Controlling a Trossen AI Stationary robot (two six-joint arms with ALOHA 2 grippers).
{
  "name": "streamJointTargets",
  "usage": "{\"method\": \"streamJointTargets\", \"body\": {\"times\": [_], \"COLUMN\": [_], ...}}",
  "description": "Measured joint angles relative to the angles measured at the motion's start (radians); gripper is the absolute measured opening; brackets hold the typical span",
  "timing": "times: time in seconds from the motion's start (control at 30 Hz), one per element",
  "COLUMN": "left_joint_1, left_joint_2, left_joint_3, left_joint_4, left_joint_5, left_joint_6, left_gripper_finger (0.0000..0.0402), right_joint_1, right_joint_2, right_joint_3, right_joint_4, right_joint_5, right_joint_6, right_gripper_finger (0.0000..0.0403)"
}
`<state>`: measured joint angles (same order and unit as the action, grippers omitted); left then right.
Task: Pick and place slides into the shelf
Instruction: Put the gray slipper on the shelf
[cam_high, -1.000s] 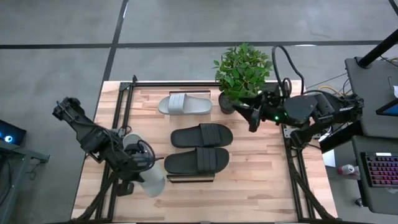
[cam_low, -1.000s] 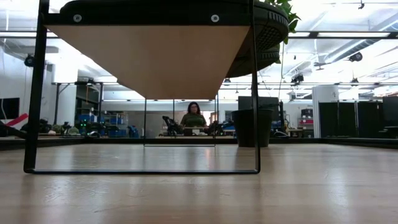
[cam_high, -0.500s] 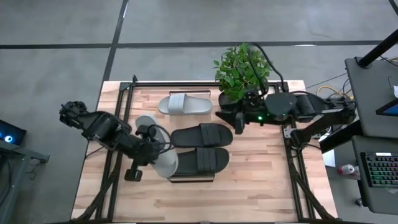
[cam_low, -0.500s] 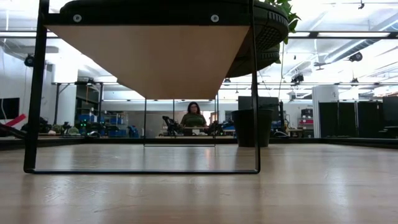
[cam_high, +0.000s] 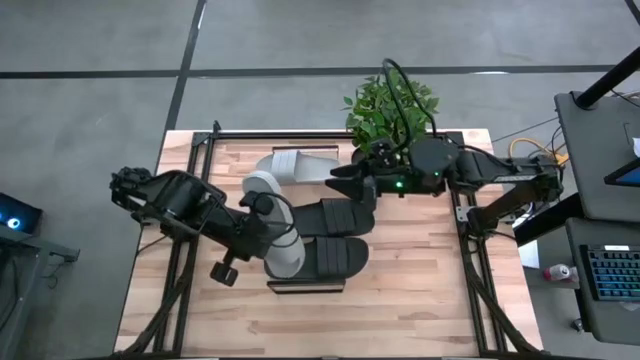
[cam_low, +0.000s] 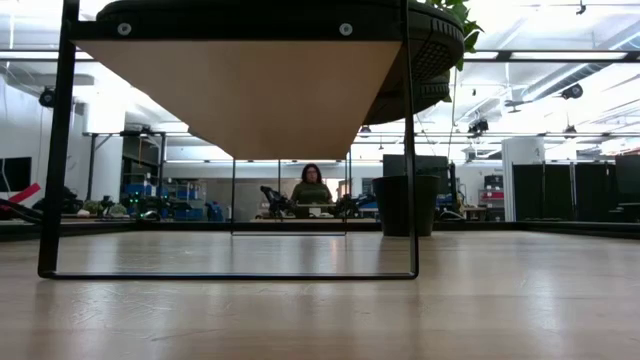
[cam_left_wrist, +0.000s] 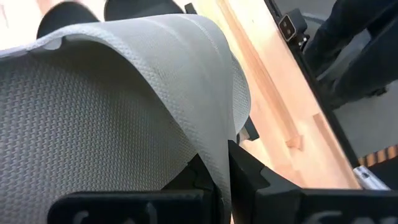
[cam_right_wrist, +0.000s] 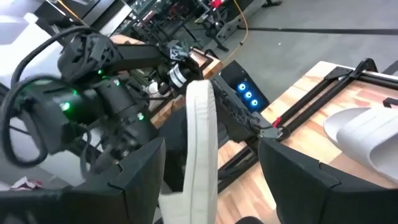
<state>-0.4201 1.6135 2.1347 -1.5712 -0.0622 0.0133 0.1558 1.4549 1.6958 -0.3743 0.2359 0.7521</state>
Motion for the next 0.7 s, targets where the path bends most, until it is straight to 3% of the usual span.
{"method": "streamJointTargets", "body": {"times": [0.33,0.7], "left_joint_1": [0.052,0.123], "left_joint_2": [0.079,0.074], "left_joint_3": [0.010,0.011], "left_joint_4": [0.000,-0.001], "left_joint_5": [0.012,0.035], "left_joint_6": [0.177,0.271], "left_gripper_finger": [0.0000,0.0000], "right_joint_1": [-0.007,-0.048], "right_joint_2": [0.031,0.063], "right_joint_3": [0.000,0.000], "right_joint_4": [0.021,0.006], "right_joint_5": [-0.007,-0.063], "right_joint_6": [0.004,-0.069], "right_gripper_finger": [0.0249,0.0249]}}
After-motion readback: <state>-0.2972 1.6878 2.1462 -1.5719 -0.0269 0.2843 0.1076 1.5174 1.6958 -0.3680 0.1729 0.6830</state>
